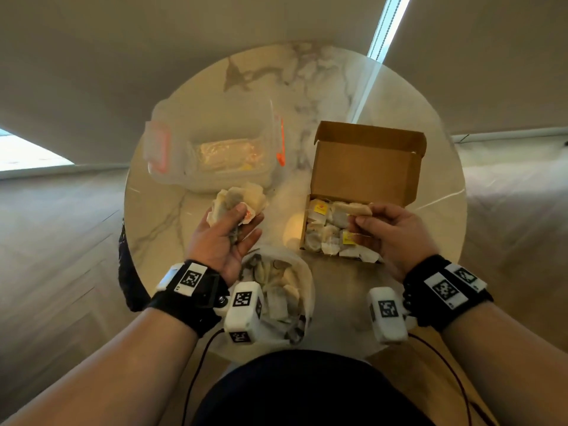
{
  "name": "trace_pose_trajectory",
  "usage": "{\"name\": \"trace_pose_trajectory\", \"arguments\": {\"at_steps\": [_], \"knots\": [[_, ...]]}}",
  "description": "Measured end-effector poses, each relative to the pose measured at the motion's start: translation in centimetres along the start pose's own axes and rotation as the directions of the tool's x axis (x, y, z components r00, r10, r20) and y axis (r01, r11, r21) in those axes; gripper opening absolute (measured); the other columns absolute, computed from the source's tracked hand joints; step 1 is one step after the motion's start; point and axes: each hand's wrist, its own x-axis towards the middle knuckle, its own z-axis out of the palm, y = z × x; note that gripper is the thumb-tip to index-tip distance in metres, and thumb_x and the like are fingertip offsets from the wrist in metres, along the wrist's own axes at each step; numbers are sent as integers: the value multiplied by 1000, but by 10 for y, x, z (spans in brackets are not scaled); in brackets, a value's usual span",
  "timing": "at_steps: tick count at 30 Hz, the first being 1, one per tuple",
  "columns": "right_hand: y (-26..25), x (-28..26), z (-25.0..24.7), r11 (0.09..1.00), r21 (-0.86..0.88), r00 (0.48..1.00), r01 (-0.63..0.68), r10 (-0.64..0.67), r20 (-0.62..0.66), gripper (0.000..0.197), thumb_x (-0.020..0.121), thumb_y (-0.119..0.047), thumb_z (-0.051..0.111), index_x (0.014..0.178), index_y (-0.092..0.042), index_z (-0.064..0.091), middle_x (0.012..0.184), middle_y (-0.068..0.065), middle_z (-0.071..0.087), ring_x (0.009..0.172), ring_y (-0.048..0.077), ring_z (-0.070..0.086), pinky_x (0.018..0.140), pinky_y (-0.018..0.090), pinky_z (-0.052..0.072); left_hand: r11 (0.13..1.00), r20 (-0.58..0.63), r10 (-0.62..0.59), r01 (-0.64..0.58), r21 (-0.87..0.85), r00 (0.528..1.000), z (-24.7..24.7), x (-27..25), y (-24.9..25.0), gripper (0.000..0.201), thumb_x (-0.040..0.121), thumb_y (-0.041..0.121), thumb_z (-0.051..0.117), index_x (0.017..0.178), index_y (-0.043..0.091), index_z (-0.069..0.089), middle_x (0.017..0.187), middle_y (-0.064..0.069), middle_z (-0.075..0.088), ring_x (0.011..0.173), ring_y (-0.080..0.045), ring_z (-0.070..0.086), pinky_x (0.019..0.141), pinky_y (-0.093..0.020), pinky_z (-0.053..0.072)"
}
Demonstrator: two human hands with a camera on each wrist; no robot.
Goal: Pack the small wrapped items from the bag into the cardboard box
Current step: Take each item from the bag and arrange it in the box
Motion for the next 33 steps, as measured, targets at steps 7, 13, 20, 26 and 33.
{"name": "trace_pose_trajectory", "arguments": {"at_steps": [7,13,20,26,33], "knots": [[19,22,33,920,-392,975,-18,-71,-213,34,79,-57,81,95,-27,85,99,1,79,95,20,74,86,40,63,997,6,-50,50,53,999,-21,8,18,35,93,7,74,126,13,64,114,-18,78,97,-31,79,73,-37,64],[31,31,69,880,-471,925,-61,-128,-358,12,86,-23,75,86,-34,77,80,-7,78,77,15,75,77,44,65,995,54,-50,45,89,997,-35,12,27,43,90,7,75,130,12,62,110,-16,79,102,-33,77,79,-38,64],[28,31,78,912,-375,872,-167,-41,-488,18,88,-18,67,92,-30,79,78,-4,76,77,21,73,75,44,65,1000,49,4,-3,-27,999,-42,23,47,42,92,1,72,131,14,62,107,-18,78,89,-30,79,67,-35,65],[24,17,69,916,-332,897,-225,62,-437,23,93,-16,61,106,-19,79,95,5,74,85,20,66,68,29,56,1000,93,2,-3,9,996,-38,26,53,35,92,1,72,124,12,64,111,-20,77,94,-32,78,69,-35,65],[-10,-24,88,985,-172,1000,-22,20,-16,19,94,-6,64,80,-16,74,91,3,75,91,22,67,85,38,55,968,244,-23,-39,247,970,-15,12,43,25,93,-1,71,116,10,64,105,-18,78,93,-30,78,69,-34,65]]}}
